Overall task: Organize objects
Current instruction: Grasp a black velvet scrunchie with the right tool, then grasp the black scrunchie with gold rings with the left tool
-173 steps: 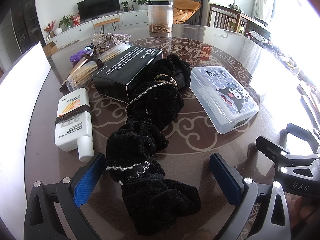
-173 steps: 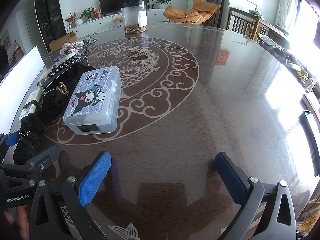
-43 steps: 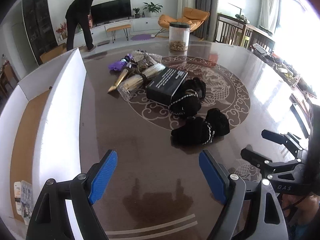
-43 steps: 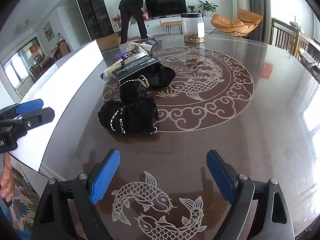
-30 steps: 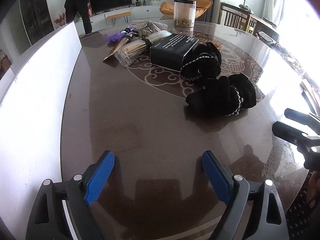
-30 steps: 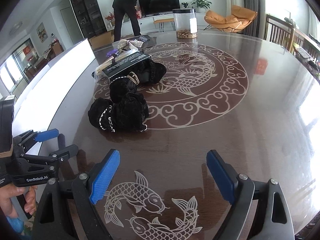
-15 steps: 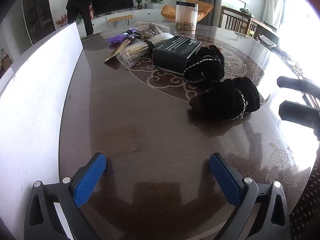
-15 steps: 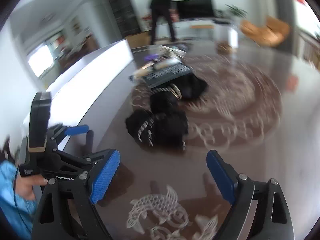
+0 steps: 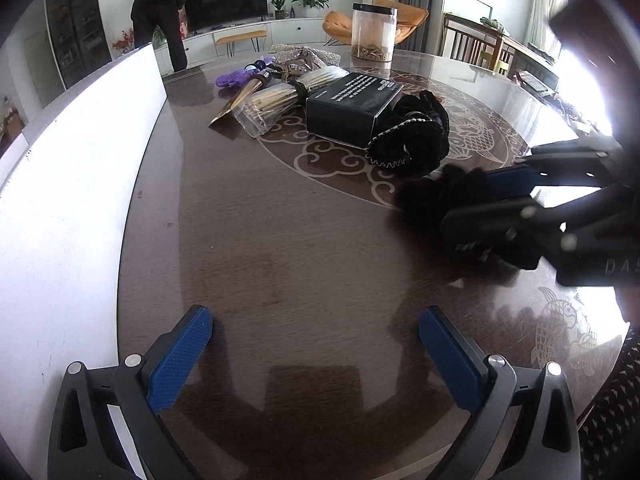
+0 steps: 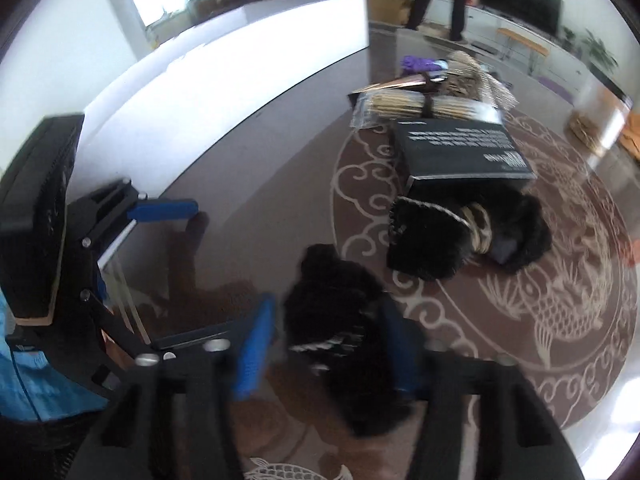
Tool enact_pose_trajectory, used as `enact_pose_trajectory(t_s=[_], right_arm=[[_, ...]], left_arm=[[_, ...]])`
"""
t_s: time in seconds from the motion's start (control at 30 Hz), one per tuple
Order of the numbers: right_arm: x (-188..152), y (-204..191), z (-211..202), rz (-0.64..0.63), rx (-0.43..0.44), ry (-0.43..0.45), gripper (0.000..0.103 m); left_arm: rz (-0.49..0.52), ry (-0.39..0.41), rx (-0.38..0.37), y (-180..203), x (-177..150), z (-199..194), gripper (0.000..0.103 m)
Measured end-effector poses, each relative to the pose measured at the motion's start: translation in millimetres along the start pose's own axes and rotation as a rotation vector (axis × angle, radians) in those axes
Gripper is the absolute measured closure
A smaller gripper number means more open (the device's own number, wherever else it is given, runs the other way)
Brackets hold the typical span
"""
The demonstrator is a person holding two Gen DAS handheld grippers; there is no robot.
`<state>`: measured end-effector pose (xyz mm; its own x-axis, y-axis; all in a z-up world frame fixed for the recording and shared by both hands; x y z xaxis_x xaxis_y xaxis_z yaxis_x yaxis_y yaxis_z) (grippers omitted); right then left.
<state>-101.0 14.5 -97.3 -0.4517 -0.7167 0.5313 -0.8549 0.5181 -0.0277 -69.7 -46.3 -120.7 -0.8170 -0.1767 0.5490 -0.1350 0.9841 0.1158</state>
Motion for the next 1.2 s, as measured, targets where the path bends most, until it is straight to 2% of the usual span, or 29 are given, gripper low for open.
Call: enact_pose_trajectory(t_s=[0.07,0.17,0.27,0.3,0.4,0.63,0.7,0.77,0.87,0.93,1.0,1.17,1.2], right_arm=[[-13.5,13.9,-12.4,0.098,-0.074,0.045,0.065],[-48.7,47.8,-38.3,0.332,-0.276,0.113,0.065],[-86.9,68.3,-55.0,0.466,-0.396,0.161,0.065],[-93.5,71.6,-58.5,0.487,-0.413,0.17,0.065],[-95.2,79.8,-74.0,0.531,-0.449,0.205,0.064],[-95.8,79.0,-69.7,0.505,-0.462,0.169,0.064],[-96.4,81.1,-69.7,0.516,-0.457,0.169,0.058],[-97.9,83.4,-69.5,0.524,-0.459,0.17,0.051],[-99.2,83.3,-70.3,0.527,-0.472,0.172,0.042],[-99.1,82.4,-70.6,0.524,-0.471,0.172,0.041],[-98.5,82.5,-72.6,0.522,-0.48,0.177,0.041],[-99.6,82.9,-76.9,0.531,-0.494,0.192,0.041],[-99.6,83.1,-77.9,0.533,-0.494,0.193,0.041]], left_arm=[[-0.001,0.0,0.002,0.1,0.5,0.1,0.0],[-0.002,0.0,0.003,-0.1,0.7,0.2,0.0],[-0.001,0.0,0.002,-0.1,0.8,0.4,0.0],[-0.002,0.0,0.002,-0.2,0.8,0.4,0.0],[-0.002,0.0,0.002,-0.2,0.9,0.4,0.0],[-0.004,-0.005,0.005,-0.1,1.3,0.9,0.0],[-0.011,-0.025,0.009,2.5,3.8,2.8,0.0],[-0.001,-0.037,-0.043,15.4,11.6,4.3,0.0],[0.051,0.028,-0.054,43.0,37.4,-0.5,0.0],[0.104,0.109,-0.051,64.9,58.8,-3.3,0.0],[0.141,0.154,-0.029,81.5,74.4,1.3,0.0],[0.195,0.154,0.027,107.8,91.7,35.1,0.001],[0.205,0.146,0.035,109.9,91.9,41.0,0.01]])
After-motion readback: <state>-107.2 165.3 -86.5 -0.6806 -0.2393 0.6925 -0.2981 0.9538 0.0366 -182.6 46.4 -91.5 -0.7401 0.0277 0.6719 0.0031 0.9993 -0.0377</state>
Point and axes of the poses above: each gripper's, at about its wrist camera, not at the fingertips, and z roughly the way its jaws point, y to its right, x to its top, the point moved 6 cm from there along z, roughly the way its jaws point, and after that the axes turned 11 degrees about -z, right-handed, at the moved point
